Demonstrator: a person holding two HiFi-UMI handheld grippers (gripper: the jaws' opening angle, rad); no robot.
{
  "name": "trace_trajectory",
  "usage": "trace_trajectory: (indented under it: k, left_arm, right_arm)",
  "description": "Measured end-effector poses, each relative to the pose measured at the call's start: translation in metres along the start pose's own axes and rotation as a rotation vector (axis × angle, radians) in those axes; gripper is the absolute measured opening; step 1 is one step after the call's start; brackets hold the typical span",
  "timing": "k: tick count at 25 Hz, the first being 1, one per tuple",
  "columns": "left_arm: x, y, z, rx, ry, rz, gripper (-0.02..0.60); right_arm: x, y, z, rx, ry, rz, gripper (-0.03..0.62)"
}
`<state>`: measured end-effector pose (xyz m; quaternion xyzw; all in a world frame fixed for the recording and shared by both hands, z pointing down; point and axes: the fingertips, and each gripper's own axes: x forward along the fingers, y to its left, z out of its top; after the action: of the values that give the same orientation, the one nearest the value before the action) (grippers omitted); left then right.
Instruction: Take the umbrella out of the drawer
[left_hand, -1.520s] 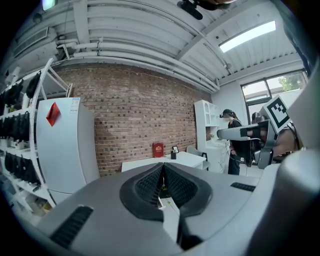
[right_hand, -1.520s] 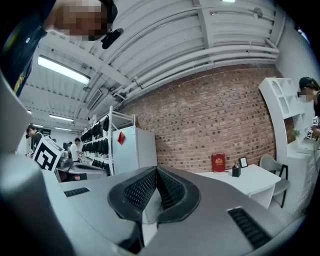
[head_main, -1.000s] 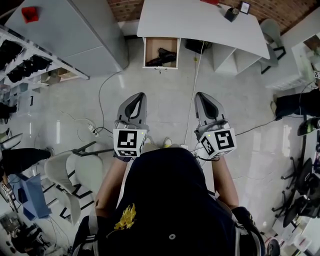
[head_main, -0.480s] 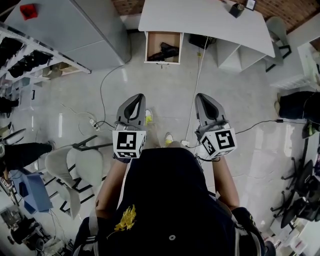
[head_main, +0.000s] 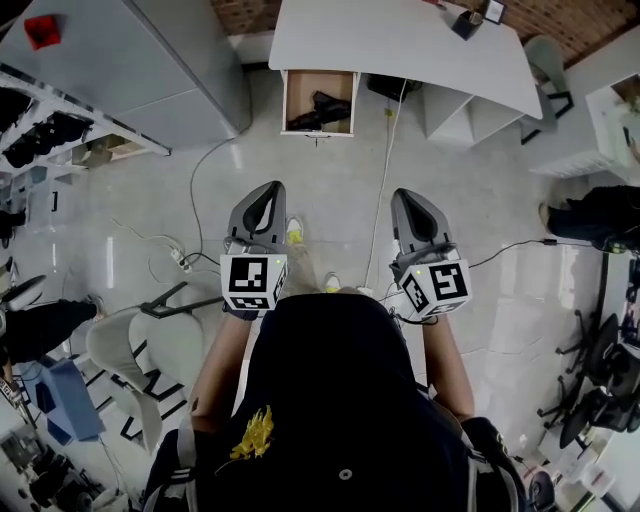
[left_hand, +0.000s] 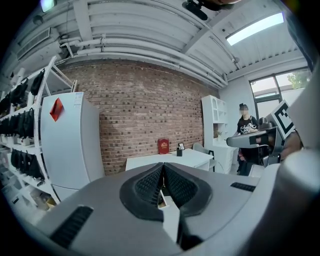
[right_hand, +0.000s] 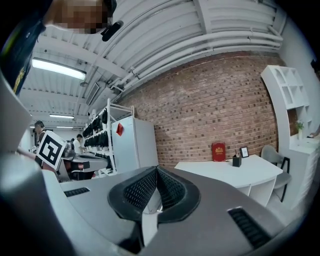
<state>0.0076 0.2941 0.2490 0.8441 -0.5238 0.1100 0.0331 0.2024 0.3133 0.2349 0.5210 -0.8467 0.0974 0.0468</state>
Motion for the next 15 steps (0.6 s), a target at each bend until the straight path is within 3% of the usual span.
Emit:
trace_trajectory:
  k: [15]
  left_arm:
    - [0.091, 0.103, 0.013, -0.033, -0.021, -0.055, 0.018]
  right_arm:
    - [0.127, -0.002, 0.032, -0.005, 0.004, -0.072, 0.028]
